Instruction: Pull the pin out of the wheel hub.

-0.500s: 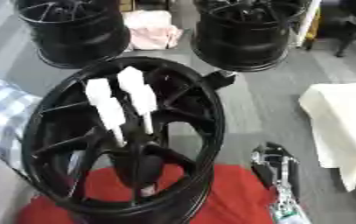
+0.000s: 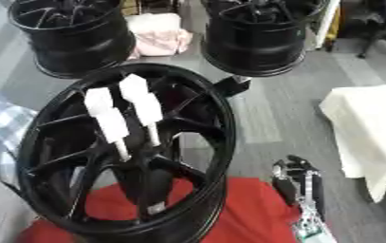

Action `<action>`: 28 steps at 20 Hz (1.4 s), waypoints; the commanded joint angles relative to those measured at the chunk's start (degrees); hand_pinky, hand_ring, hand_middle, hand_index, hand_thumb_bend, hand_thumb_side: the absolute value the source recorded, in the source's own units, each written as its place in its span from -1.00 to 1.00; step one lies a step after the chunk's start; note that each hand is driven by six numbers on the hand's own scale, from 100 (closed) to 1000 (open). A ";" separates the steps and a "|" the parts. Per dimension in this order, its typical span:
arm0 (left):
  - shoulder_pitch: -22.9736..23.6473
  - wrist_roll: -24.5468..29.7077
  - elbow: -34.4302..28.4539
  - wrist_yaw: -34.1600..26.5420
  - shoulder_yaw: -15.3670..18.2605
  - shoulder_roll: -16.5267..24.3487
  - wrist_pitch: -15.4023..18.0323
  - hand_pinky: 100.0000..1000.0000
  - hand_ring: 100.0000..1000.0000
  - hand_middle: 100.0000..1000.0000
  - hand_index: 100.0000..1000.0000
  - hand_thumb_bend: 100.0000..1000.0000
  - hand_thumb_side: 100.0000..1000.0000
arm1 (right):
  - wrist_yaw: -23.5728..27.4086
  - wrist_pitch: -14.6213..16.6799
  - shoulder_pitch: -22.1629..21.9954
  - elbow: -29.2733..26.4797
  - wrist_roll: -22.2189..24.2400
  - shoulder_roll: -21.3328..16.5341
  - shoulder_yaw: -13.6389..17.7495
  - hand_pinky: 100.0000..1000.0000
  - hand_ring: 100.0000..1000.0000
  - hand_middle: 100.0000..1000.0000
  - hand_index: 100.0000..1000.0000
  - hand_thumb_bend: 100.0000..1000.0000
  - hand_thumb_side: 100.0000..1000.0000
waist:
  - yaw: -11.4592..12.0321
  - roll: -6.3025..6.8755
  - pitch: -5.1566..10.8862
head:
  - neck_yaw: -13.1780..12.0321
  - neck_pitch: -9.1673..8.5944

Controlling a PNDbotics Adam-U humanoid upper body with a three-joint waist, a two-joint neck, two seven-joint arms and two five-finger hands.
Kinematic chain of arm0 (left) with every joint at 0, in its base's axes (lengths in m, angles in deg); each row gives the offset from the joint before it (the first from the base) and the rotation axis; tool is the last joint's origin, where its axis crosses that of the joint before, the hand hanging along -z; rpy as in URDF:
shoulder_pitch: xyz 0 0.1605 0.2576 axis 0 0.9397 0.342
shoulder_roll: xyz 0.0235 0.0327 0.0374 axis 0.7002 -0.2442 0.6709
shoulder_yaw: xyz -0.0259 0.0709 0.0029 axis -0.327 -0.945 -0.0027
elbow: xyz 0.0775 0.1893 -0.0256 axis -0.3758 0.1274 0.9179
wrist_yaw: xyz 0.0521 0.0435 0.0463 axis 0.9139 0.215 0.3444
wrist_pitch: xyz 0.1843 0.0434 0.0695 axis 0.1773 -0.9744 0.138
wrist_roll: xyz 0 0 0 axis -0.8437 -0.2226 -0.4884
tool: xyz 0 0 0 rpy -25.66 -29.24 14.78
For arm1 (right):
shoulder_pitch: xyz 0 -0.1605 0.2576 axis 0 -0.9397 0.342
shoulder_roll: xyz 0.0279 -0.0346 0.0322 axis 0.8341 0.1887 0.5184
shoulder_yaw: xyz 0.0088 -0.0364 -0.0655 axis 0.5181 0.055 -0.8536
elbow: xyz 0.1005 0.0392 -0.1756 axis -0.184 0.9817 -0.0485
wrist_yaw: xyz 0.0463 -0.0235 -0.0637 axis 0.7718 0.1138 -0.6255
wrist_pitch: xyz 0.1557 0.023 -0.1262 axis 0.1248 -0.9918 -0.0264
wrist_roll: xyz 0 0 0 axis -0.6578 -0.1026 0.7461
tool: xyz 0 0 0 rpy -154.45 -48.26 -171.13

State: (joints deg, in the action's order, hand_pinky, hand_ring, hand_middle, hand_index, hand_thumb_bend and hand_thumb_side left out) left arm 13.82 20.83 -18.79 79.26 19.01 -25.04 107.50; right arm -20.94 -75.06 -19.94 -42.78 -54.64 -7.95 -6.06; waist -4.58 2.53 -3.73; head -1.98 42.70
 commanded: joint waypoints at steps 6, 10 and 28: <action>-17.04 14.53 8.75 16.36 -18.71 -7.39 19.07 0.60 0.51 0.56 0.77 -0.03 -0.19 | -0.64 0.30 0.21 -0.17 0.59 -0.79 -0.46 0.34 0.23 0.17 0.48 -1.00 -0.38 | -0.63 0.26 1.63 | -0.89 -0.47; -20.85 14.57 13.56 23.31 -22.69 -13.00 23.46 0.60 0.51 0.57 0.78 -0.04 -0.19 | -0.76 0.48 0.22 -0.18 0.73 -0.59 -0.59 0.34 0.23 0.17 0.48 -1.00 -0.38 | -0.96 0.25 1.63 | -0.86 -0.71; -22.58 14.57 15.02 27.97 -29.78 -18.62 25.27 0.50 0.36 0.42 0.71 -0.07 -0.24 | -1.02 0.67 0.53 -0.34 1.04 -0.28 -0.90 0.34 0.23 0.17 0.48 -1.00 -0.38 | -1.77 0.29 1.45 | -1.09 -0.60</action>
State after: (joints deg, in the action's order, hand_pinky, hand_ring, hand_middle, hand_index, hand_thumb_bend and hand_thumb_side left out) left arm -7.85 15.64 -3.11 107.04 -10.68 -44.46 112.69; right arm -21.52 -74.47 -20.28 -42.39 -53.75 -7.91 -6.78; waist -6.30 2.90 -3.03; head -2.90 42.63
